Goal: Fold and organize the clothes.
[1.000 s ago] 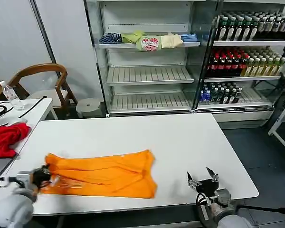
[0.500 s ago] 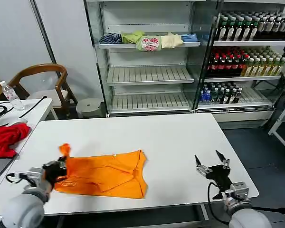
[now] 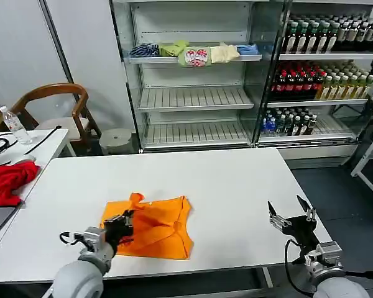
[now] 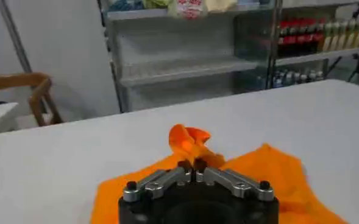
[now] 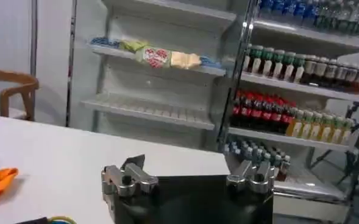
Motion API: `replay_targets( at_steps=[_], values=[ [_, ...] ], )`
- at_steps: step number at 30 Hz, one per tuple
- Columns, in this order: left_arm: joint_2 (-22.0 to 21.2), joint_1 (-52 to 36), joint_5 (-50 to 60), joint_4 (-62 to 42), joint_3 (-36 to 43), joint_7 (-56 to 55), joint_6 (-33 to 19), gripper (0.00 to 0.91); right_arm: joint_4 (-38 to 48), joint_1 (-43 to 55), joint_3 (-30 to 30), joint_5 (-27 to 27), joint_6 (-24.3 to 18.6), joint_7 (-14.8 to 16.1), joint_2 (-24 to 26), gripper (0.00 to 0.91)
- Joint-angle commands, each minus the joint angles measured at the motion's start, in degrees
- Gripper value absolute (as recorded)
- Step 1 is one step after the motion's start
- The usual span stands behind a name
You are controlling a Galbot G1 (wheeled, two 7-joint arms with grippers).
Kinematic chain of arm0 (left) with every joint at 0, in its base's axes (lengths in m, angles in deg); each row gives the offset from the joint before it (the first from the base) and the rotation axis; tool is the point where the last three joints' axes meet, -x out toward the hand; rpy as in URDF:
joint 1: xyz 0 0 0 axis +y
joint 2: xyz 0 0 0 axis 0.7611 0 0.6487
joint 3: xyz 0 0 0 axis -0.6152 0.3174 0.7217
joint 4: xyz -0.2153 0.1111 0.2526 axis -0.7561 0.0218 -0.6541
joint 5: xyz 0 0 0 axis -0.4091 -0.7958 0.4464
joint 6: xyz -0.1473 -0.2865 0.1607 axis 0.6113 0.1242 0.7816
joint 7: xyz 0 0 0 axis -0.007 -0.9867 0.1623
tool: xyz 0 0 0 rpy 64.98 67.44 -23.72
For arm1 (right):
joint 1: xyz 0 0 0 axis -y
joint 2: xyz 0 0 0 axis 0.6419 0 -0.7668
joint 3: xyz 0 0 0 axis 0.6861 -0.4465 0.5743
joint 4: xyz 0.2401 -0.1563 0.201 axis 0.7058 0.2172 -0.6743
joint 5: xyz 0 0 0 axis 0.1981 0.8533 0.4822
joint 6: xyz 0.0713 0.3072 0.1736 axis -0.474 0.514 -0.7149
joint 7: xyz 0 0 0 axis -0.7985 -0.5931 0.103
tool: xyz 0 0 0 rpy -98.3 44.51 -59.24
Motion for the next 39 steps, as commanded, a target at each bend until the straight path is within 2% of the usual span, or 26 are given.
replay_targets(
  at_steps=[1,11,12,13,15,18,24,26,29,33,35,39],
  values=[
    [-7.0,-4.8,-5.1,0.8,6.1,-3.1,1.3,0.0,-0.2,-0.9,1.2,-0.2,-0.6,0.2,0.0,0.907],
    [-10.1,-5.8,-6.3,0.1,8.5,-4.3,1.0,0.01,0.4,-0.9,1.0,-0.6,-0.6,0.3,0.1,0.907],
    [-10.8,-5.9,-5.6,-0.4,9.0,-4.7,1.4,0.756,0.5,-0.8,1.0,-0.7,-0.6,0.3,0.1,0.907],
    [-11.1,-6.1,-4.9,-1.1,9.1,-4.7,1.5,0.907,0.5,-0.9,1.0,-0.7,-0.6,0.3,0.1,0.907],
    [-11.7,-7.1,-0.8,-5.2,9.2,-3.4,-0.2,0.907,0.5,-1.0,1.0,-0.7,-0.6,0.5,0.1,0.907],
    [-12.3,-8.1,-1.7,-7.4,8.8,-3.1,-4.1,0.907,0.2,-1.1,1.0,-0.8,-0.6,0.6,0.1,0.907],
    [-13.3,-7.3,-6.1,0.1,8.0,3.2,-10.1,0.907,0.7,-0.4,0.0,-1.4,-0.7,0.7,-0.4,0.907],
    [-12.1,-6.5,-6.1,3.0,6.3,4.6,-10.5,0.907,0.7,-0.3,-0.2,-1.6,-0.7,0.7,-0.6,0.907],
    [-7.4,-5.3,-5.9,6.6,0.7,5.0,-10.8,0.907,1.1,0.1,-0.5,-1.8,-0.7,0.7,-0.5,0.907],
    [-0.4,-2.5,-4.8,4.4,-8.2,3.2,-8.7,0.907,1.4,1.2,-1.1,-1.8,-0.8,0.7,-0.5,0.907],
    [2.4,0.9,-3.7,2.2,-11.4,-1.0,-2.1,0.907,1.6,1.9,-1.6,-1.8,-0.8,0.7,-0.5,0.907],
    [1.8,4.2,-1.8,-4.1,-11.5,-3.5,-0.8,0.907,1.6,2.7,-2.5,-2.0,-0.9,0.7,-0.8,0.907]
  ],
)
